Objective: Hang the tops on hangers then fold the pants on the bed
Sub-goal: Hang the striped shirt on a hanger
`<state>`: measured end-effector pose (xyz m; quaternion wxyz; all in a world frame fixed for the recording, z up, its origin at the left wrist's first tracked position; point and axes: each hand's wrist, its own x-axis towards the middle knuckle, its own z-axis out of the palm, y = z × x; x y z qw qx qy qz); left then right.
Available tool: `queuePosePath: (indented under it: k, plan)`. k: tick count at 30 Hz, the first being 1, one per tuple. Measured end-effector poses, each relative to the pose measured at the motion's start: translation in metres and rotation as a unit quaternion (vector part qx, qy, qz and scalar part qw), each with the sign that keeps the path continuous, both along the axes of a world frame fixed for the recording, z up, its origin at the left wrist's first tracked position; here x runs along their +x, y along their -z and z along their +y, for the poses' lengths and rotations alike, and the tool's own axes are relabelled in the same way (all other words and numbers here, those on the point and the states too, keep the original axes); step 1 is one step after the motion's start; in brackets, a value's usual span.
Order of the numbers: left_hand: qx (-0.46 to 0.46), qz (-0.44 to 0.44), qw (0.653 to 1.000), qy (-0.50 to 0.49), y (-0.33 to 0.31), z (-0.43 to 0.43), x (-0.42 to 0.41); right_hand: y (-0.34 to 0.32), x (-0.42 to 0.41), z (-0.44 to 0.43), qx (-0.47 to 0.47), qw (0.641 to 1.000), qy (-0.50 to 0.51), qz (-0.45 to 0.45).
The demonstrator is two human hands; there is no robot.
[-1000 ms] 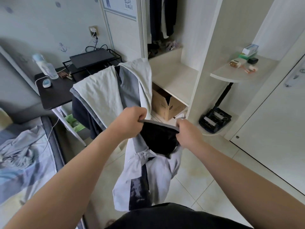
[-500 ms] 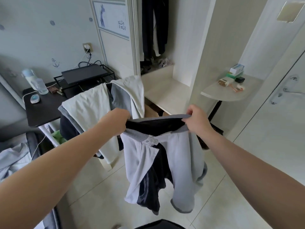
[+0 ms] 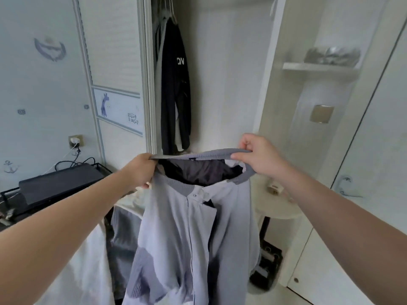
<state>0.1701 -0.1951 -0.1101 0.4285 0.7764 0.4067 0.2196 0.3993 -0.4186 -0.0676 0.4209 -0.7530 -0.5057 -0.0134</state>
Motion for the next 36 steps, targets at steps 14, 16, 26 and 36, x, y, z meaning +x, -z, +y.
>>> queuePosePath:
  k: [14, 16, 26, 36]
  plan:
    - [0.045, -0.251, 0.963, 0.088, -0.206, 0.14, 0.117, -0.193, 0.065, 0.157, 0.074, 0.962, 0.197, -0.176]
    - [0.045, -0.277, 0.955, 0.1, -0.23, 0.152, 0.134, -0.213, 0.076, 0.173, 0.037, 0.953, 0.22, -0.205]
    - [0.073, -0.339, 0.928, 0.135, -0.342, 0.173, 0.237, -0.307, 0.149, 0.231, -0.124, 0.827, 0.384, -0.391]
    - [0.177, -0.343, 0.905, 0.179, -0.374, 0.193, 0.338, -0.402, 0.221, 0.253, -0.167, 0.651, 0.609, -0.423]
